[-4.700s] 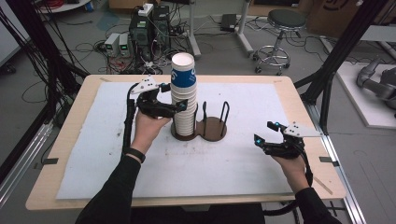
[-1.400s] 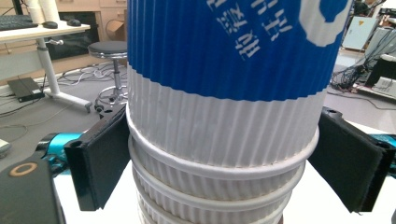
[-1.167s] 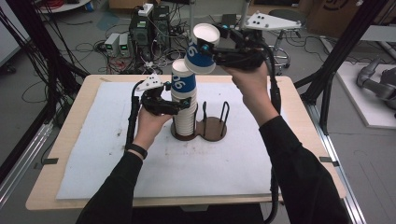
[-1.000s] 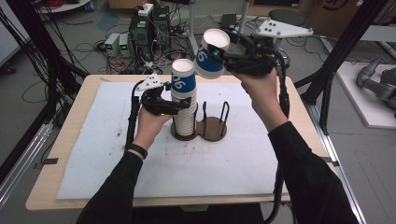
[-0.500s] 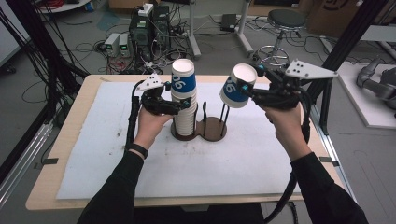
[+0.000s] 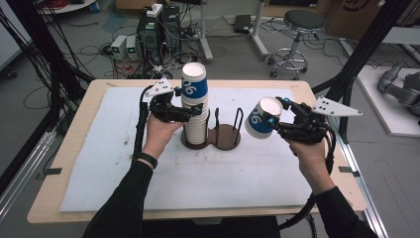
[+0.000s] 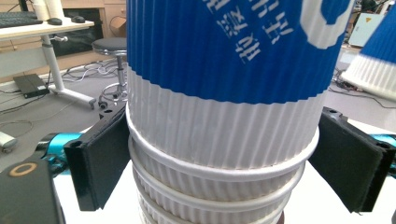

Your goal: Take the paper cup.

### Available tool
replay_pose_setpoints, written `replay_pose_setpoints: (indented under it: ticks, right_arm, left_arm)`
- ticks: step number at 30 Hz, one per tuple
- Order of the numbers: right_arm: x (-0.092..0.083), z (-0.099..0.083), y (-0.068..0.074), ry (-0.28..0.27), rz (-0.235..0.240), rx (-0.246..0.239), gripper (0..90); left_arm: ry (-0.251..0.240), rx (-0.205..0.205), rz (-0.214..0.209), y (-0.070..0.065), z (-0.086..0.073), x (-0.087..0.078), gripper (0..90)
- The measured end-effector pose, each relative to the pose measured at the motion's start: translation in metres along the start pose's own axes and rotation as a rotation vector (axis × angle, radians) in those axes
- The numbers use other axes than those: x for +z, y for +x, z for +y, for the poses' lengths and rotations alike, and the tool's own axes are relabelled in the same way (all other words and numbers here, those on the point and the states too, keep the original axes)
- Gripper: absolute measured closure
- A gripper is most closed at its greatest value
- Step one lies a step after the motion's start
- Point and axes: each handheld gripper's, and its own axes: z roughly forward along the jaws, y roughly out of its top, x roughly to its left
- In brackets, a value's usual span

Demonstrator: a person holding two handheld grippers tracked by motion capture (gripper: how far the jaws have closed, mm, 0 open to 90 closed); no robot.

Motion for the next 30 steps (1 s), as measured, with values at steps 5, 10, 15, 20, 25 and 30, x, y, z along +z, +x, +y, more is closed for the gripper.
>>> replay_pose_setpoints:
  ticks: [5,10,15,20,25,30]
  right_arm:
    - [-0.003,-0.022,0.001,0.017,-0.011,0.004,30.4]
    - [-0.001,-0.034,0.001,0.037,-0.017,0.009,30.4]
    - [0.000,-0.047,0.001,0.057,-0.025,0.012,30.4]
    - [0.000,-0.053,-0.001,0.070,-0.030,0.016,30.4]
    - [0.000,-0.056,-0.003,0.076,-0.039,0.021,30.4]
    - [0.000,-0.058,-0.004,0.080,-0.039,0.021,30.4]
  left_arm:
    - [0.002,0.000,0.002,0.000,0.000,-0.001,11.3]
    - [0.005,0.001,0.005,0.000,0.001,-0.001,11.2]
    - [0.005,0.002,0.006,0.000,0.001,-0.001,11.2]
    - [0.004,0.002,0.007,-0.001,0.001,-0.001,11.2]
    - [0.007,0.006,0.011,-0.001,0.001,-0.001,11.0]
    - [0.011,0.029,0.019,-0.002,0.002,-0.003,7.5]
